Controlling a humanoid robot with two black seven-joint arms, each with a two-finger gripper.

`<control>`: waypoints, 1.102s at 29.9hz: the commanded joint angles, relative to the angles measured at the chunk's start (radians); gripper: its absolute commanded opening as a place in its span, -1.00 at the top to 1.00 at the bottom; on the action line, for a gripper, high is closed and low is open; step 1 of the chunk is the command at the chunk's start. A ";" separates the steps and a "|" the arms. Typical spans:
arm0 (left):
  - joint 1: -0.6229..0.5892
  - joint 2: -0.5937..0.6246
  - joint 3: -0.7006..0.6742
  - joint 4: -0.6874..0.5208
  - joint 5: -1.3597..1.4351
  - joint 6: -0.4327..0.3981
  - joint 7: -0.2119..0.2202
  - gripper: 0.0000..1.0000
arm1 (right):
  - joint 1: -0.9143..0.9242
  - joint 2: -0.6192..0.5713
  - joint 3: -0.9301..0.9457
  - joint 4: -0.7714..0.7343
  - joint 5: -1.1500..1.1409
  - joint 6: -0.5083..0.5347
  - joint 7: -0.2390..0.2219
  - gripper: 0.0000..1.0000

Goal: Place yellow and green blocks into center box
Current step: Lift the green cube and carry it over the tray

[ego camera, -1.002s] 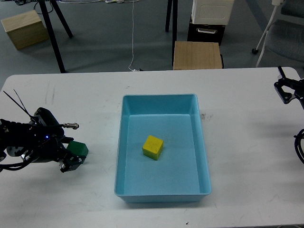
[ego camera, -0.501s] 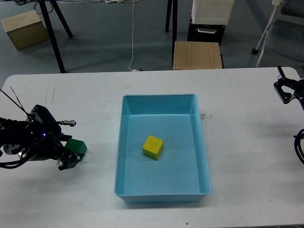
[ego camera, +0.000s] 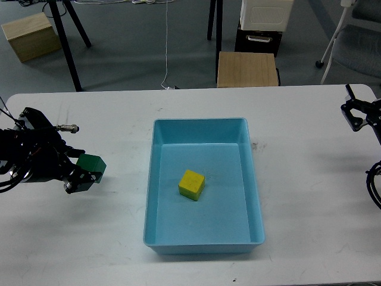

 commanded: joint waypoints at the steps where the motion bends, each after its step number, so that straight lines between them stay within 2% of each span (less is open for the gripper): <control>1: -0.045 0.019 -0.040 -0.001 -0.009 0.000 -0.021 0.24 | 0.002 0.000 0.002 0.003 0.000 0.000 0.000 -0.97; 4: -0.102 0.027 -0.045 -0.038 -0.011 0.000 -0.067 0.24 | 0.002 0.002 0.002 0.002 0.000 0.000 0.000 -0.98; 5: -0.114 0.025 -0.047 -0.056 -0.011 0.000 -0.070 0.24 | 0.002 0.003 0.002 0.000 0.000 0.000 0.000 -0.97; 9: -0.163 0.001 -0.048 -0.105 -0.009 0.000 -0.057 0.24 | 0.002 0.005 0.000 -0.003 -0.009 0.000 0.000 -0.97; 15: -0.248 -0.114 -0.042 -0.118 0.002 0.000 -0.052 0.24 | 0.002 0.005 0.000 -0.006 -0.026 0.000 0.000 -0.97; 17: -0.269 -0.142 -0.040 -0.118 0.006 0.000 -0.035 0.24 | 0.000 0.005 0.000 -0.006 -0.026 -0.001 0.000 -0.97; 25: -0.259 -0.315 -0.022 -0.116 0.084 0.000 0.008 0.24 | 0.000 0.005 -0.006 -0.006 -0.026 -0.003 0.000 -0.98; 29: -0.262 -0.326 0.052 -0.108 0.125 0.000 0.008 0.24 | 0.000 0.005 -0.009 -0.004 -0.026 -0.005 0.000 -0.97; 33: -0.251 -0.347 0.062 -0.087 0.125 0.000 0.006 0.24 | 0.000 0.005 -0.009 -0.004 -0.028 -0.006 0.000 -0.97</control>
